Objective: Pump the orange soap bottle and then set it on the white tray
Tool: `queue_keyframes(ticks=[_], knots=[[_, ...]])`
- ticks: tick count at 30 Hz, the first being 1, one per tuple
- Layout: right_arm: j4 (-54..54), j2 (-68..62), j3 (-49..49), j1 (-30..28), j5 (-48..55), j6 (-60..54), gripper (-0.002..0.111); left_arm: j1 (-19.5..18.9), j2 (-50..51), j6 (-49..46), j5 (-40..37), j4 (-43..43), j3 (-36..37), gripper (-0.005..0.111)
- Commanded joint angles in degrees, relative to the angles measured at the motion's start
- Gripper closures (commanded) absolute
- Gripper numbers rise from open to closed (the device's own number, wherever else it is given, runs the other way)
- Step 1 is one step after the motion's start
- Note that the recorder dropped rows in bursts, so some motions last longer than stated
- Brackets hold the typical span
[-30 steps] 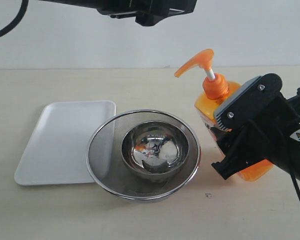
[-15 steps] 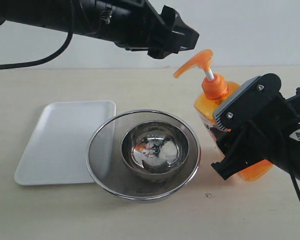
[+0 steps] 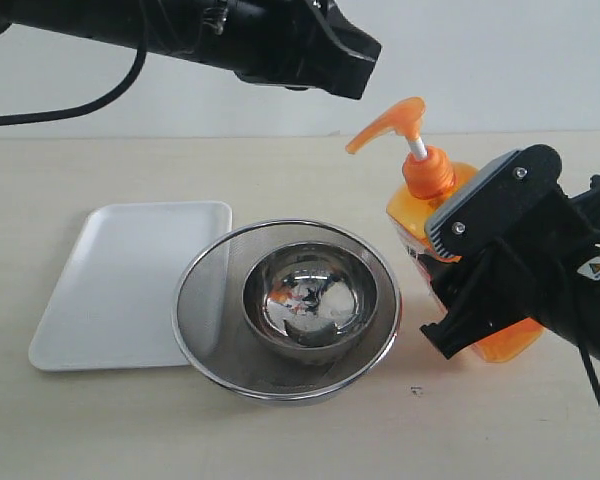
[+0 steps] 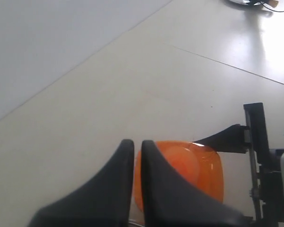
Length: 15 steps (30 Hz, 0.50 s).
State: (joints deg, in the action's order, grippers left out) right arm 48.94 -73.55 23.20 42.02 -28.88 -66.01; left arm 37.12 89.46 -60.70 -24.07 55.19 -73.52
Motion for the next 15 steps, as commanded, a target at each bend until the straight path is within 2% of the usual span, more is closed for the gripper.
queue_keyframes(ticks=[1,8,15], knots=[[-1.8,0.9,0.9,0.0,-3.3,-0.5,0.107,0.1,1.2,0.0,-4.0,0.7,-1.2,0.102],[-1.8,0.9,0.9,0.0,-3.3,-0.3,0.107,0.1,3.2,-0.4,-4.1,1.2,-1.2,0.102],[-1.8,0.9,0.9,0.0,-3.3,-0.1,0.107,0.1,3.2,-4.2,-5.6,6.8,-1.2,0.102]])
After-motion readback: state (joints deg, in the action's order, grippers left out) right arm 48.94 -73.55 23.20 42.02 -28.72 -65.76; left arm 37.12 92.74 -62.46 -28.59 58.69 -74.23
